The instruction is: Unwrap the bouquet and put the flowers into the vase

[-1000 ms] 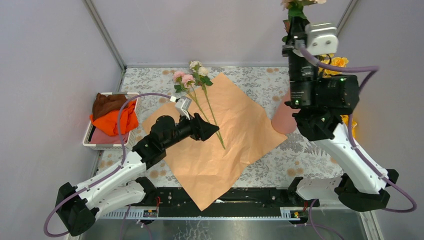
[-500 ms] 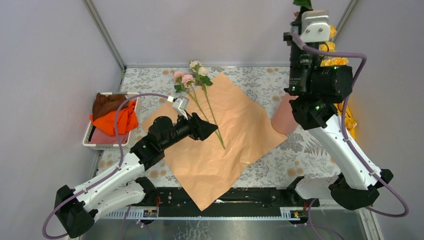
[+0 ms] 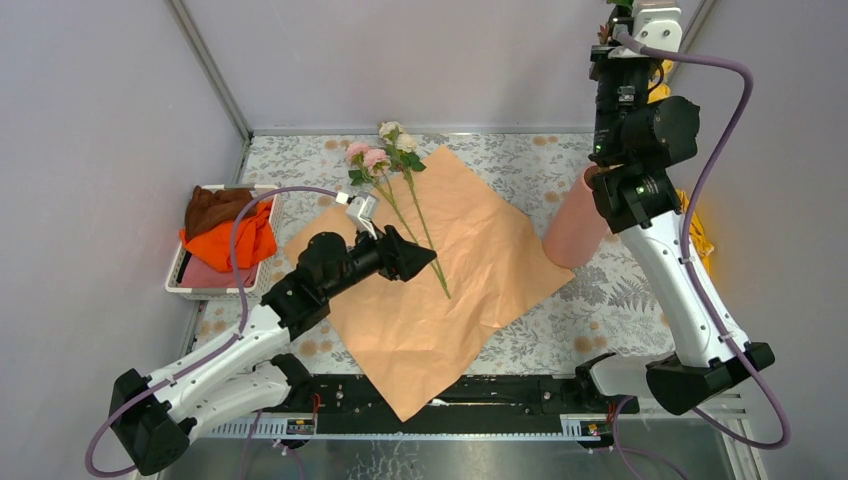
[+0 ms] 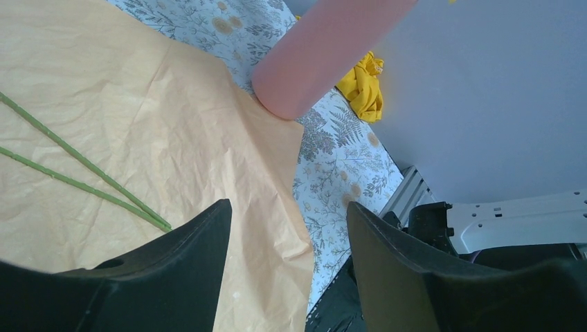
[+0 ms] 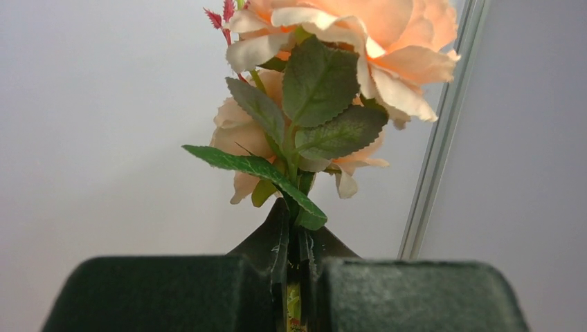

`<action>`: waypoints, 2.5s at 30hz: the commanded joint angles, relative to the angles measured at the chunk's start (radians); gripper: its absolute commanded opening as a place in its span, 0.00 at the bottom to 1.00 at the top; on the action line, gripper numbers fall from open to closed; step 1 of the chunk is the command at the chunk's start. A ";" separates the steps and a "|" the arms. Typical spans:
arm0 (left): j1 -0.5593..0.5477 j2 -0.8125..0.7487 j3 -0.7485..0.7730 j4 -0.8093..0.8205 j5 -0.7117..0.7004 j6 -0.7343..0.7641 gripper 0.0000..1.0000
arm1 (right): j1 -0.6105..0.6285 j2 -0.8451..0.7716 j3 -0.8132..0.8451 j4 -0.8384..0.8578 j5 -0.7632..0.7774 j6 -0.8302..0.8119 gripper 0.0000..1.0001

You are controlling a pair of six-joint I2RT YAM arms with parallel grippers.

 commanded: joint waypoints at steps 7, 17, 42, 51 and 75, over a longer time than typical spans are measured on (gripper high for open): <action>-0.006 0.012 0.001 0.028 -0.019 0.022 0.69 | -0.143 -0.053 -0.119 -0.001 -0.095 0.303 0.00; -0.007 0.022 0.001 0.043 -0.003 0.010 0.69 | -0.188 -0.162 -0.290 0.002 -0.032 0.370 0.00; -0.007 0.055 0.004 0.069 0.021 -0.003 0.69 | -0.190 -0.254 -0.331 -0.159 0.014 0.436 0.90; -0.006 0.057 0.003 0.070 0.020 -0.008 0.69 | -0.190 -0.319 -0.285 -0.235 -0.050 0.492 1.00; 0.076 0.077 0.117 -0.179 -0.285 -0.114 0.76 | -0.077 -0.029 0.246 -0.639 -0.620 0.819 0.91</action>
